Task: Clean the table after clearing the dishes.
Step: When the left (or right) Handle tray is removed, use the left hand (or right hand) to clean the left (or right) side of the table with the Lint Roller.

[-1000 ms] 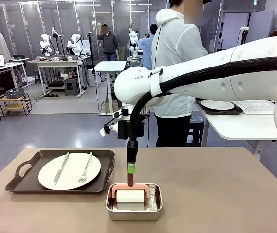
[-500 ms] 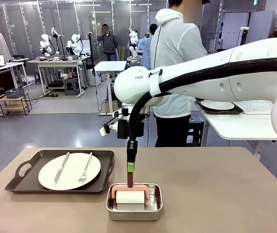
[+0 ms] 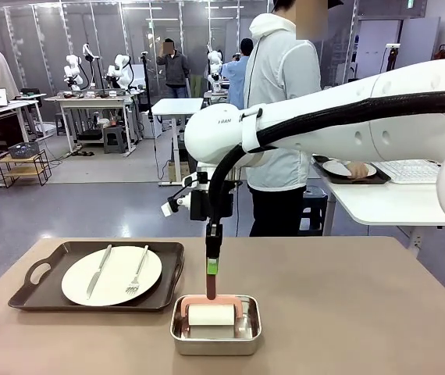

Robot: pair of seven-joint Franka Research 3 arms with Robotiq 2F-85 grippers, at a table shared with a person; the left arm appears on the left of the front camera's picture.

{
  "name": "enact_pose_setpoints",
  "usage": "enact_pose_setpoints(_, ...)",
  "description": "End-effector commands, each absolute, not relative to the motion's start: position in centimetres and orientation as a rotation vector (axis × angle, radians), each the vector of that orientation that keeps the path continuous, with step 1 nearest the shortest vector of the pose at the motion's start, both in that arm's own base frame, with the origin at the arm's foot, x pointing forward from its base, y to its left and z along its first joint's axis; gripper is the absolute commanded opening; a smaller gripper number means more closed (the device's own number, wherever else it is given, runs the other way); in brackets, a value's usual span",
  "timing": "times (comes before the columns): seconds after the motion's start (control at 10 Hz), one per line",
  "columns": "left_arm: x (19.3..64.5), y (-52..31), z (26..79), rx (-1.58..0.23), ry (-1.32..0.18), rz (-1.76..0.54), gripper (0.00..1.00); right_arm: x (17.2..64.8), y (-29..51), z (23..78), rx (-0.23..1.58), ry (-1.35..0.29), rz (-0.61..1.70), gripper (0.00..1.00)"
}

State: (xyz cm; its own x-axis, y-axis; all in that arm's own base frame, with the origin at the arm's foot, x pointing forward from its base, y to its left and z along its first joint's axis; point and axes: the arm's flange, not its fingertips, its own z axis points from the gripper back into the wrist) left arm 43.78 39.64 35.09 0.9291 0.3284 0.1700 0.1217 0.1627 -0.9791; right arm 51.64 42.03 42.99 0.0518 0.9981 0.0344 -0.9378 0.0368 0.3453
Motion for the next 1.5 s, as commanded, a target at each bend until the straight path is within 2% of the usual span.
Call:
enact_pose_setpoints(0.0, 43.6, 39.8, 35.2, -1.406, -0.390, 0.152, 1.00, 50.5, 39.9, 47.0, 0.359, 0.263, 1.510, 0.02)
enact_pose_setpoints(0.6, 43.6, 39.8, 35.2, -1.406, -0.390, 0.152, 1.00, 50.0, 31.5, 49.6, 0.461, 0.195, 1.088, 0.02)
enact_pose_setpoints(1.0, 43.6, 39.8, 35.2, -1.406, -0.390, 0.152, 1.00, 47.6, 21.6, 46.6, 0.640, 0.143, 0.666, 0.02)
enact_pose_setpoints(1.4, 43.6, 39.8, 35.2, -1.406, -0.390, 0.152, 1.00, 44.1, 11.8, 44.8, 0.782, -0.047, 0.412, 0.02)
